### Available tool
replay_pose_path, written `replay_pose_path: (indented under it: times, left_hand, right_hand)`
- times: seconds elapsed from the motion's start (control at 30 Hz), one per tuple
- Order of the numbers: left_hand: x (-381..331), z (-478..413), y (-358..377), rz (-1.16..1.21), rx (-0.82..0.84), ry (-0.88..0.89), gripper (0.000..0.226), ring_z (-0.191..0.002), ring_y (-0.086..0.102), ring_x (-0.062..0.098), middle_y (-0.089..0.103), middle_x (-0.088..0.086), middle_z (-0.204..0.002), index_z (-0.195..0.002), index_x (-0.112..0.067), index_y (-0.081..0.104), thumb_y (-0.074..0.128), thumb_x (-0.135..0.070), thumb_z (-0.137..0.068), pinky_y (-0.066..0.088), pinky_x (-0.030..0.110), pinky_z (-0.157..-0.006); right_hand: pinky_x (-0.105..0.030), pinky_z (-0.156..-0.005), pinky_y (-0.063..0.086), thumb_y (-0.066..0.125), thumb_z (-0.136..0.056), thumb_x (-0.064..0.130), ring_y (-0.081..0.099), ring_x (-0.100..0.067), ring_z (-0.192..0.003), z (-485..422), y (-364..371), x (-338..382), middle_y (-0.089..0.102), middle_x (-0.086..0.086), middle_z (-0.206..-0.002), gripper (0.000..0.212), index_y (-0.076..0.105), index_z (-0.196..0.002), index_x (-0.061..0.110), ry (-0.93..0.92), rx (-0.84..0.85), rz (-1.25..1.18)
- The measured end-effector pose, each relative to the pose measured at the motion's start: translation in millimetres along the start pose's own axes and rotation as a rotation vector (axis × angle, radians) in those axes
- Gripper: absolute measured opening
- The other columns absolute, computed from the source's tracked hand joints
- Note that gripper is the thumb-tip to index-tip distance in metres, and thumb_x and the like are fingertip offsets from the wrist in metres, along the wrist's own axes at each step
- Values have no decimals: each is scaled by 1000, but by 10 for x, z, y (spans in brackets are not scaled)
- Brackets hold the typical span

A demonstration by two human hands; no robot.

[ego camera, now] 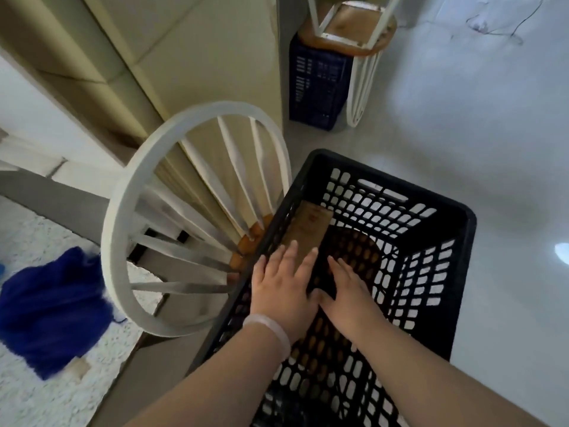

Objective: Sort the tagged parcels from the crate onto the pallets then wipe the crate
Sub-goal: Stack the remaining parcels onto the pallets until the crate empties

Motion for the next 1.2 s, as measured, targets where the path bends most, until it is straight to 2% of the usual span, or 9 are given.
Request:
replay_pose_path:
  times: [0.17, 0.27, 0.4, 0.5, 0.6, 0.77, 0.9, 1.07, 1.2]
  left_hand:
    - [107, -231, 436, 180, 177, -118, 75, -149, 10, 27, 5, 1, -164, -154, -40, -6, 41, -54, -97, 17, 48, -119]
    - [238, -342, 629, 220, 244, -215, 77, -150, 3, 30, -1, 3, -164, -155, -39, -7, 43, -52, -98, 14, 50, -119]
    - [210, -419, 769, 189, 224, -265, 73, -149, -4, 33, -13, 7, -163, -156, -35, 2, 42, -52, -98, 8, 50, -120]
    - [196, -436, 787, 214, 125, -278, 73, -147, 5, 34, -3, 7, -160, -156, -35, 10, 49, -50, -95, 15, 49, -119]
    - [206, -479, 868, 217, 127, -272, 85, -143, 14, 34, -5, 6, -155, -155, -37, 1, 56, -51, -91, 27, 49, -117]
    - [217, -547, 844, 109, 178, -247, 93, -144, 11, 36, -11, 7, -159, -153, -41, -12, 58, -49, -92, 23, 50, -116]
    - [155, -452, 661, 365, 141, -215, 91, -143, 17, 29, 3, -1, -159, -154, -45, 2, 61, -50, -85, 29, 46, -117]
    - [-3, -174, 191, 767, 49, -147, 80, -127, 32, 9, 23, -14, -143, -148, -51, 24, 70, -35, -85, 37, 22, -97]
    - [-63, -6, -216, 924, 101, -147, 75, -126, 41, 13, 33, -12, -138, -148, -54, 27, 67, -37, -87, 43, 34, -104]
  right_hand:
    - [-41, -121, 18, 47, -99, 44, 11, -17, -149, -289, 167, -193, 9, 7, -164, 69, 10, -155, 33, 53, 24, -62]
    - [-36, -121, 16, 45, -100, 41, 14, -15, -149, -407, 222, -250, 11, 7, -163, 64, 12, -155, 33, 63, 33, -130]
    - [-33, -121, 16, 43, -102, 36, 17, -14, -148, -541, 355, -315, 14, 5, -163, 61, 14, -156, 33, 91, 99, -274]
    - [-31, -119, 18, 40, -104, 34, 22, -14, -146, -583, 445, -368, 20, 5, -161, 56, 18, -155, 35, 143, 147, -468]
    - [-24, -111, 19, 35, -105, 37, 27, -12, -144, -582, 497, -365, 28, 8, -157, 50, 23, -153, 36, 160, 183, -624]
    - [-32, -118, 12, 28, -103, 52, 18, -14, -147, -465, 507, -370, 24, 12, -159, 48, 20, -150, 47, 166, 209, -657]
    - [-26, -103, 25, 35, -104, 42, 32, -8, -137, -338, 287, -437, 32, 8, -155, 50, 21, -152, 42, 178, 132, -702]
    - [-47, -110, 37, 53, -94, 52, 41, -24, -136, -77, -157, -580, 32, 2, -155, 77, 7, -154, 42, 311, -41, -808]
    - [-52, -107, 40, 66, -84, 56, 50, -23, -126, 273, -542, -498, 47, 6, -145, 81, 21, -151, 43, 287, -122, -938]
Point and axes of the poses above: each hand's wrist, its own z-axis away from the middle knuckle, its own y-axis out of the palm, x = y × z, the point moved 9 cm from there along -z, towards the middle knuckle
